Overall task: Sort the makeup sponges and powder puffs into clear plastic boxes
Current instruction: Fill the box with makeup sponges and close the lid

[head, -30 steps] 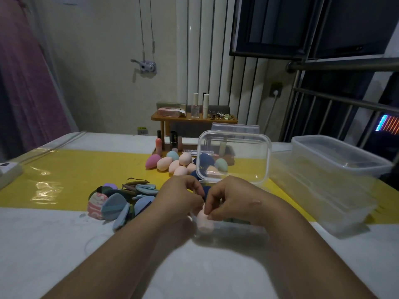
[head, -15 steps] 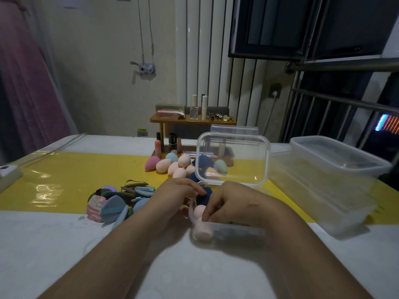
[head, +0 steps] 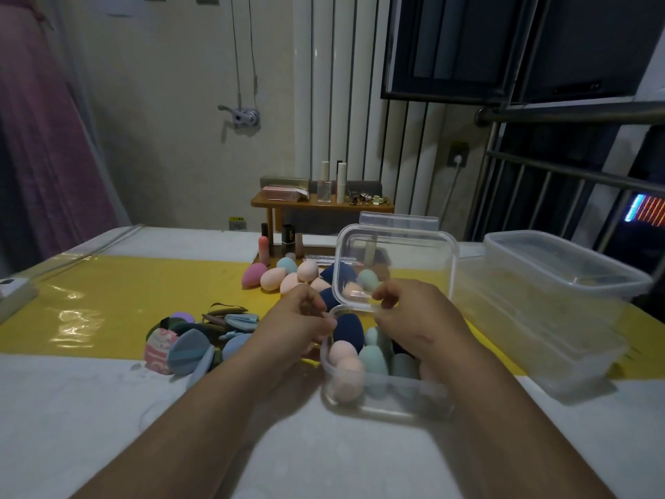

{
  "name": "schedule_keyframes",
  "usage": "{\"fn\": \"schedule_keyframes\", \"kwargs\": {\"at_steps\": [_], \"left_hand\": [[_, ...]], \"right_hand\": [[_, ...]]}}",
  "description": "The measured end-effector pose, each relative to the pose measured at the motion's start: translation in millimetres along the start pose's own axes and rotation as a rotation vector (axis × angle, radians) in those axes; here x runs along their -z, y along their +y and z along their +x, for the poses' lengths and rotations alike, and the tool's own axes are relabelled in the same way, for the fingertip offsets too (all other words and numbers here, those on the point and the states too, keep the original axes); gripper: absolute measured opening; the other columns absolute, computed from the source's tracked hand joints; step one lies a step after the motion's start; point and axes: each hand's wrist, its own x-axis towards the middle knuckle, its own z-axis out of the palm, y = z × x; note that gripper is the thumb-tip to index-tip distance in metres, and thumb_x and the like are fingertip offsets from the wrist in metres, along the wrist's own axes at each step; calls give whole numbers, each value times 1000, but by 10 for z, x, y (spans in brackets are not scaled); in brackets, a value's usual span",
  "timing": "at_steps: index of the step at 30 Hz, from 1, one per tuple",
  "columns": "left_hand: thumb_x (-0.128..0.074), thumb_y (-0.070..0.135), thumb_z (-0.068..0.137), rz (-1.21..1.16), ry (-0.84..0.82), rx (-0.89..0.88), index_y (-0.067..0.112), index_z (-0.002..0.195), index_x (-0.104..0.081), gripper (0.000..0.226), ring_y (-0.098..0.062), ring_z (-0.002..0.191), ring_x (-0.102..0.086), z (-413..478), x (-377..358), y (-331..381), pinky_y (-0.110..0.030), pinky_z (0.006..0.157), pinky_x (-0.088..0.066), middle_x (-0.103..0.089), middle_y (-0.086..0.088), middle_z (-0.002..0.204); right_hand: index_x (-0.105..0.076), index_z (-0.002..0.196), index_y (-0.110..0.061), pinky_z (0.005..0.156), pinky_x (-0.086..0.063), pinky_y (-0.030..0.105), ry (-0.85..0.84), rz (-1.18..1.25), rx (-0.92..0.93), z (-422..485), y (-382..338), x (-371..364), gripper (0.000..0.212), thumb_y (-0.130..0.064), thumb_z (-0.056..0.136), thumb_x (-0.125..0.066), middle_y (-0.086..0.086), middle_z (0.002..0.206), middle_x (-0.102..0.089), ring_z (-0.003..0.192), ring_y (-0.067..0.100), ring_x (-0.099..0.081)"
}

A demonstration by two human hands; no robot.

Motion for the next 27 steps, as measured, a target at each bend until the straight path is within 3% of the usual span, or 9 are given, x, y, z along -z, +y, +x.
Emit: {"fn": "schedule_keyframes", "kwargs": {"at_steps": [2, 5, 7, 12, 18, 23, 27], "left_hand": [[-67, 9, 88, 11, 15, 15, 14, 90, -55, 13, -30, 82, -62, 20, -9, 6, -42, 67, -52, -66, -19, 101], [-60, 13, 93, 12, 66, 20, 16, 94, -59, 4, -27, 91, -65, 78, -52, 13, -51, 85, -56, -66, -11, 101], [-55, 6, 93, 133, 135, 0, 19, 103, -61, 18, -23, 100, -63, 158, -65, -22, -50, 89, -55, -64, -4, 109], [-49, -2, 89, 464, 111, -31, 27, 118, -63, 43, -13, 97, -56, 254, -56, -119, -25, 69, -45, -61, 0, 120], [-60, 23, 88, 674, -28, -61, 33, 125, -64, 39, -16, 109, -55, 305, -88, -157, -38, 90, -51, -60, 9, 127], [-60, 19, 86, 701, 15, -132, 33, 118, -69, 36, -15, 104, -57, 329, -70, -233, -36, 83, -54, -62, 5, 119], [-67, 16, 89, 532, 173, -194, 24, 105, -74, 20, -13, 97, -61, 222, -44, -177, -28, 76, -50, -67, 7, 104]], "right_hand": [[-67, 113, -35, 82, -52, 30, -10, -86, -22, 5, -4, -2, 35, -14, 85, -62, -6, 117, -64, 100, 19, -60], [-68, 105, -33, 79, -51, 30, 15, -155, -67, 12, 25, 21, 37, -4, 82, -64, -4, 114, -64, 98, 21, -60], [-69, 100, -33, 79, -54, 30, 28, -152, -91, 21, 37, 31, 36, -4, 79, -66, -3, 109, -67, 94, 21, -62], [-71, 100, -31, 77, -53, 30, 29, -166, -116, 34, 62, 87, 34, -4, 79, -69, 0, 105, -66, 90, 22, -61], [-72, 96, -30, 78, -53, 30, 39, -144, -122, 41, 114, 121, 33, -1, 79, -66, 0, 105, -67, 93, 23, -62], [-70, 94, -31, 77, -53, 31, 45, -118, -127, 48, 130, 108, 32, -2, 79, -67, -1, 102, -66, 90, 22, -61], [-68, 88, -30, 74, -52, 30, 62, -83, -110, 39, 118, 113, 28, -4, 80, -62, -2, 99, -65, 87, 21, -60]]}}
